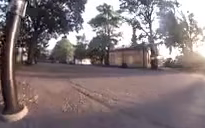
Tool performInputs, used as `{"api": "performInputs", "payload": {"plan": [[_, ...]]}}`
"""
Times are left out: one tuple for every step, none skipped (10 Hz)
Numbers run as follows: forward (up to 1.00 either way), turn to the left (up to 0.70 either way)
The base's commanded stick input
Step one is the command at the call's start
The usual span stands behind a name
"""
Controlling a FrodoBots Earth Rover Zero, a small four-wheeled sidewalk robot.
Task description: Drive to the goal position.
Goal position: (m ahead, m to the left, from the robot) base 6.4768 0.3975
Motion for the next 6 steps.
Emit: {"api": "performInputs", "payload": {"plan": [[0.7,0.35],[0.7,0.35],[0.7,0.35],[0.7,0.35],[0.7,0.35],[0.7,0.35]]}}
